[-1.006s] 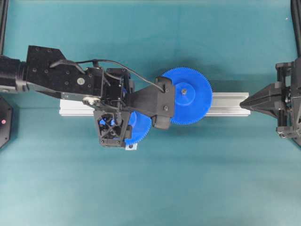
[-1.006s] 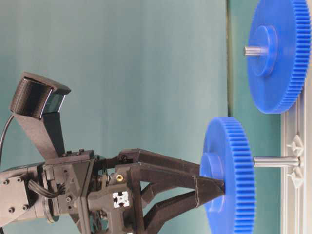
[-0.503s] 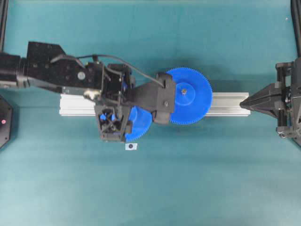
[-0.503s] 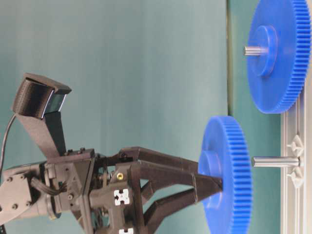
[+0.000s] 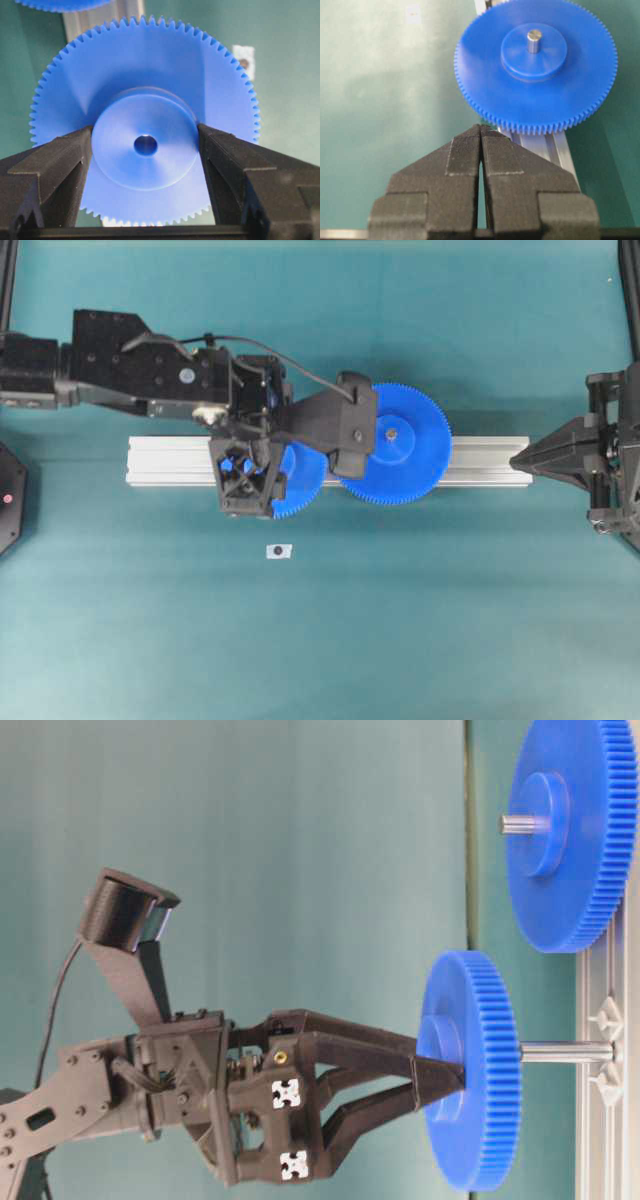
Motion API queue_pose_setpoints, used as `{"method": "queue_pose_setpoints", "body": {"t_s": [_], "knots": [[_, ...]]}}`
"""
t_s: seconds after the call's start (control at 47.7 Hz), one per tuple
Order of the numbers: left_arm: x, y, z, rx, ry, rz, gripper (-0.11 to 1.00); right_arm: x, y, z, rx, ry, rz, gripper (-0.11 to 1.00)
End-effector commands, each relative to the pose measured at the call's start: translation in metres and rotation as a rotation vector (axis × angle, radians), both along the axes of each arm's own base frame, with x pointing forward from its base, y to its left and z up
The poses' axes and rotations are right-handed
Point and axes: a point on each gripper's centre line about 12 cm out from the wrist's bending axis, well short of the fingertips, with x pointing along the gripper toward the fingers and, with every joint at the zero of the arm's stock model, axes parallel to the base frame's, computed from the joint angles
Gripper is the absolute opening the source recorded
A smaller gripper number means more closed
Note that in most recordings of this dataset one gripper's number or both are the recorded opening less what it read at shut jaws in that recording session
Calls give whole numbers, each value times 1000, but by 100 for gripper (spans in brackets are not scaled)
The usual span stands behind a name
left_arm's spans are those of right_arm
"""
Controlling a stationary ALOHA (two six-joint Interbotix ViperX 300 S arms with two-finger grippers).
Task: Insert the small gear onto the shaft.
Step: 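Align the held gear's hole over the empty shaft beside the large gear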
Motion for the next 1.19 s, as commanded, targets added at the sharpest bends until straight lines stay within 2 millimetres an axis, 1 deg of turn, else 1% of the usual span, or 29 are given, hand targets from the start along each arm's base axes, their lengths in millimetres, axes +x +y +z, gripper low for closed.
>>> {"method": "queue_pose_setpoints", "body": {"t_s": [0.0,0.231,0.692,1.027,1.174], "knots": [[2,4,14,7,-47,5,69,2,0,5,6,-17,-6,3],[4,8,1,7,-25,8,69,2,0,5,6,-17,-6,3],[8,10,-14,11,-23,-6,69,-3,0,10,6,-39,-6,3],[1,10,-35,8,3,-4,69,-4,0,10,11,-33,-7,3],[-2,12,-36,9,7,3,69,-4,0,10,16,-33,-10,3]]}}
